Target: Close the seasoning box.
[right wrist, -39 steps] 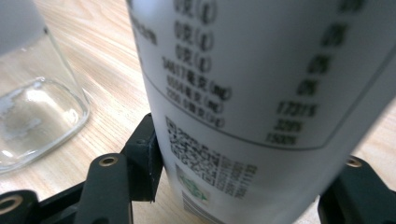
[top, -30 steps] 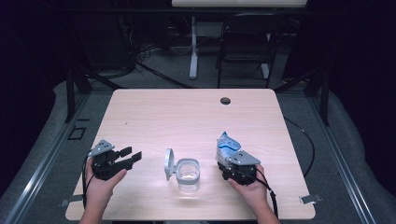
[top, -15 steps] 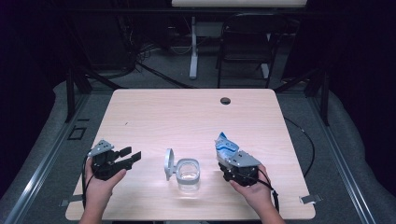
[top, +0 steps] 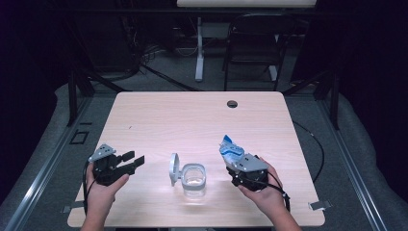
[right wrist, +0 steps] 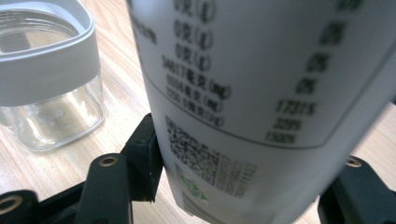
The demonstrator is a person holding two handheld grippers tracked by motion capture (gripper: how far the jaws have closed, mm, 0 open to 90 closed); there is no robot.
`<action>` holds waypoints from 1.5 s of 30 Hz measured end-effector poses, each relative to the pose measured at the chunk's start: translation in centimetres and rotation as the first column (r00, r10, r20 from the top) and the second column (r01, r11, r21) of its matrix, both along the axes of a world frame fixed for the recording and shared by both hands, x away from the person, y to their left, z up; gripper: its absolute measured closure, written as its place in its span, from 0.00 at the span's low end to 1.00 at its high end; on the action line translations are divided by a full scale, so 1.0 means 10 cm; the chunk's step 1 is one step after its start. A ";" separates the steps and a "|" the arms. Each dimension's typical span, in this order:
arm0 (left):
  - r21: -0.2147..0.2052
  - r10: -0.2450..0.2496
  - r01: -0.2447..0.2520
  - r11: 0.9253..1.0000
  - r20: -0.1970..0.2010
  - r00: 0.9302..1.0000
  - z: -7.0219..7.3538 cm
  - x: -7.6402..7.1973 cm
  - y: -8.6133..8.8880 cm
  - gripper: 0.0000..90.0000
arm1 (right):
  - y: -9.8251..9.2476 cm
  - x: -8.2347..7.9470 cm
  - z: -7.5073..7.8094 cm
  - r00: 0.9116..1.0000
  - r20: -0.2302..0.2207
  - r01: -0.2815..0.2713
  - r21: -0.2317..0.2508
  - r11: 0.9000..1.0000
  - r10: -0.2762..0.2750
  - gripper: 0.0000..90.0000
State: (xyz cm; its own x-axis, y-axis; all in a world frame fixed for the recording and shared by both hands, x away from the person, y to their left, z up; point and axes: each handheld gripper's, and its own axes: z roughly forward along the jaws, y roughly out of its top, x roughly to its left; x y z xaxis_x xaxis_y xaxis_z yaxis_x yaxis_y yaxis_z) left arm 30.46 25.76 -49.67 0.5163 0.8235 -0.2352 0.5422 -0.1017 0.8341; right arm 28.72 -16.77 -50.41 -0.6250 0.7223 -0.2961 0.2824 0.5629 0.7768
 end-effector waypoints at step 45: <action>-0.002 0.007 -0.007 1.000 0.002 1.000 0.01 0.00 0.03 0.53 | 0.23 -0.12 0.18 0.992 0.038 -0.111 -0.215 0.970 0.122 0.45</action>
State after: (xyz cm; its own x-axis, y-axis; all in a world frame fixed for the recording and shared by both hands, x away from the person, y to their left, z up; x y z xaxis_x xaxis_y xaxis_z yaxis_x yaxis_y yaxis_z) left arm 30.43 26.07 -49.56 0.5110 0.8265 -0.2363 0.5415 -0.0960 0.8352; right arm 27.48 -14.49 -48.59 -0.6813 0.5627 -0.4682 0.1681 0.7428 0.6480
